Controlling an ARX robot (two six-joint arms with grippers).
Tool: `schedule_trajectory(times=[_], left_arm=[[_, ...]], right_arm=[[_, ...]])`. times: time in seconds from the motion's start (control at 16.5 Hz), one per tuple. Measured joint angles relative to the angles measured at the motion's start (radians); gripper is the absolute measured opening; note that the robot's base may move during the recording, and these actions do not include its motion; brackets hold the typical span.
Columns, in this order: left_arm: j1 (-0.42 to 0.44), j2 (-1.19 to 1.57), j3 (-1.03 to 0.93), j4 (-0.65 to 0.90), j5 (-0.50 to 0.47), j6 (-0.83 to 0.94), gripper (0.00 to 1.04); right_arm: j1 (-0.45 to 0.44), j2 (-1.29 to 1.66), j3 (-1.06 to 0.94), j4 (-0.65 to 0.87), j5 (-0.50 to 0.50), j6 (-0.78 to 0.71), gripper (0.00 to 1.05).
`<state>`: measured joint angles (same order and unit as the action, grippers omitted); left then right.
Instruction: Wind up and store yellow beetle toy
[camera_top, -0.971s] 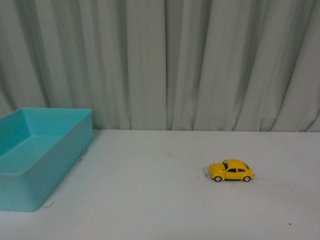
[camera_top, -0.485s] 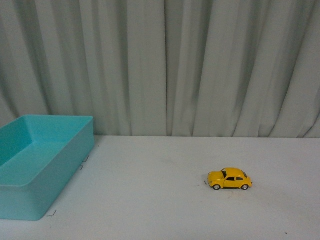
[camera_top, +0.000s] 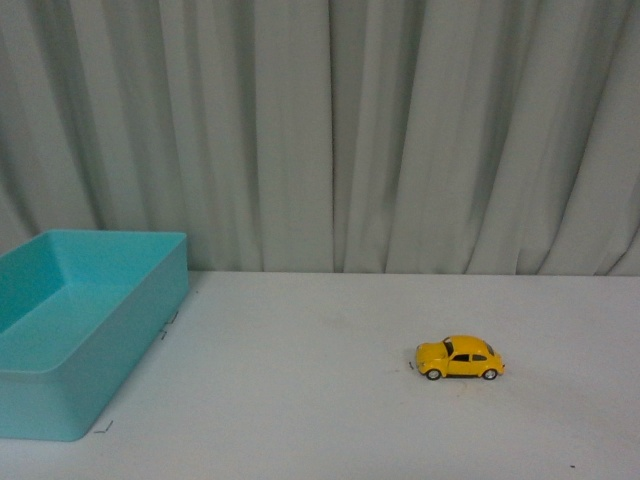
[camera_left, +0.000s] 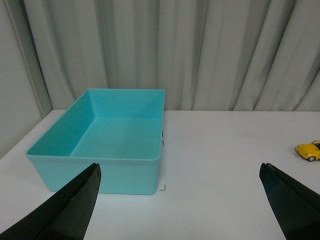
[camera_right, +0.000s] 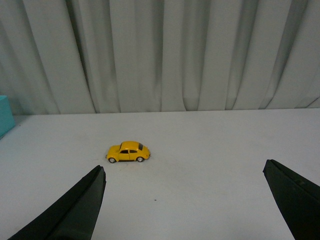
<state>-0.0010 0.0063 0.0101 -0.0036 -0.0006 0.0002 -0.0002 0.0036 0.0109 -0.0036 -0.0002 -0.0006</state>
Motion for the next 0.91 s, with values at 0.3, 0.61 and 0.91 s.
schedule_trajectory(times=[0.3, 0.61, 0.91], left_arm=[[0.0, 0.0, 0.0, 0.0, 0.0, 0.0, 0.98], [0.0, 0.0, 0.0, 0.0, 0.0, 0.0, 0.98], [0.0, 0.0, 0.0, 0.0, 0.0, 0.0, 0.98]], right_arm=[[0.0, 0.0, 0.0, 0.0, 0.0, 0.0, 0.98], [0.0, 0.0, 0.0, 0.0, 0.0, 0.0, 0.98], [0.0, 0.0, 0.0, 0.0, 0.0, 0.0, 0.98]])
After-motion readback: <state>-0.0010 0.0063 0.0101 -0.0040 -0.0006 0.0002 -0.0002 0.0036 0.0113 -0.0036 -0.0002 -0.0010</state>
